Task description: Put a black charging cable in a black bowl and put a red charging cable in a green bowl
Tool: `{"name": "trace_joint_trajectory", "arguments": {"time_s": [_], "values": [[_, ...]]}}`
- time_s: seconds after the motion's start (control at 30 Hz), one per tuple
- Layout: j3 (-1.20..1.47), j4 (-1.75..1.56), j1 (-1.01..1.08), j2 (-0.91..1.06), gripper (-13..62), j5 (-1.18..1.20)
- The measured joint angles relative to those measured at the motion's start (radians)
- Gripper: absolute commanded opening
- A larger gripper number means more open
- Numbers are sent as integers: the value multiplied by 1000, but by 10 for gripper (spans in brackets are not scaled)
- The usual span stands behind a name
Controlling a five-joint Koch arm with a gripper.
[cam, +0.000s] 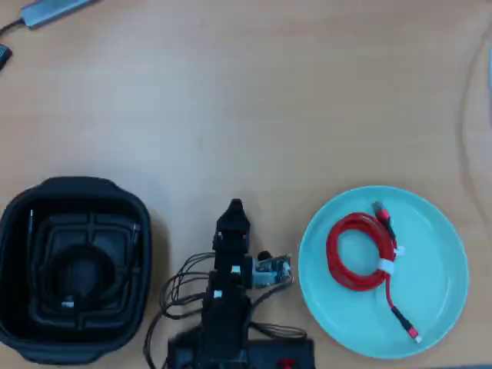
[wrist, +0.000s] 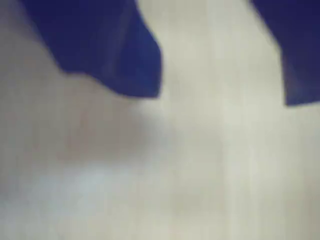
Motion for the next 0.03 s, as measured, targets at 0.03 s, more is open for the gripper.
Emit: {"name": "trace_joint_trajectory", "arguments": {"time_s": [0.03], "values": [[0, 2, -2, 0, 243, 0]]}}
